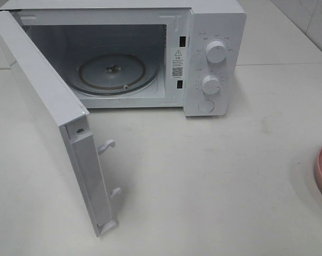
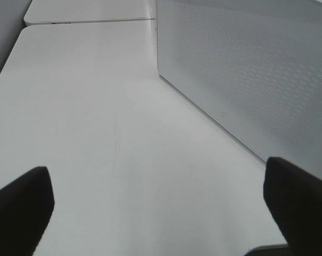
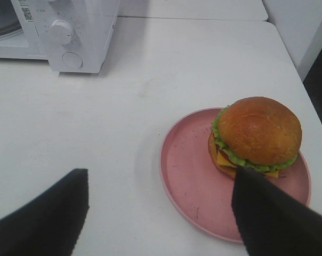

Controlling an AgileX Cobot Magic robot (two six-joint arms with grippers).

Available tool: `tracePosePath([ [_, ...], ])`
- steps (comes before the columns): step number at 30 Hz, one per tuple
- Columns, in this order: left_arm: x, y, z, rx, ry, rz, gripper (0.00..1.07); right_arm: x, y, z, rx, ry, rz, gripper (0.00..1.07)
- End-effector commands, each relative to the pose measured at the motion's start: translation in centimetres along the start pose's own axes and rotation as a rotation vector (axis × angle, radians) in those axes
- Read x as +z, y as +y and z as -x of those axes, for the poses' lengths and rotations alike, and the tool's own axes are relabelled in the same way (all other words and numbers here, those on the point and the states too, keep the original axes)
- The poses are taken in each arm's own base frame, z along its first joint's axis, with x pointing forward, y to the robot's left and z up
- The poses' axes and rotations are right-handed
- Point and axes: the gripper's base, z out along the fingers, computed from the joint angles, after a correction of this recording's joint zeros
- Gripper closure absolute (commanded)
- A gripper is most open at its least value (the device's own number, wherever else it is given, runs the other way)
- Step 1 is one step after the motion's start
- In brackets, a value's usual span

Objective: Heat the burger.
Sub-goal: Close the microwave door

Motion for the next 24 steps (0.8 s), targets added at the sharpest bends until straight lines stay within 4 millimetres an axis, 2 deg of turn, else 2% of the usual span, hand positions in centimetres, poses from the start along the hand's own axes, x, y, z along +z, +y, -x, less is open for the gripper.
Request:
tracePosePath([
  [1, -0.04, -0.03, 0.04, -0.007, -0.019, 0.003, 0.07, -0.27, -0.01, -0.22, -0.002, -0.038, -0.003, 0.35],
  [24, -0.04, -0.03, 0.04, -0.007, -0.019, 0.003, 0.07, -0.27, -0.01, -0.22, -0.002, -0.038, -0.003, 0.35],
])
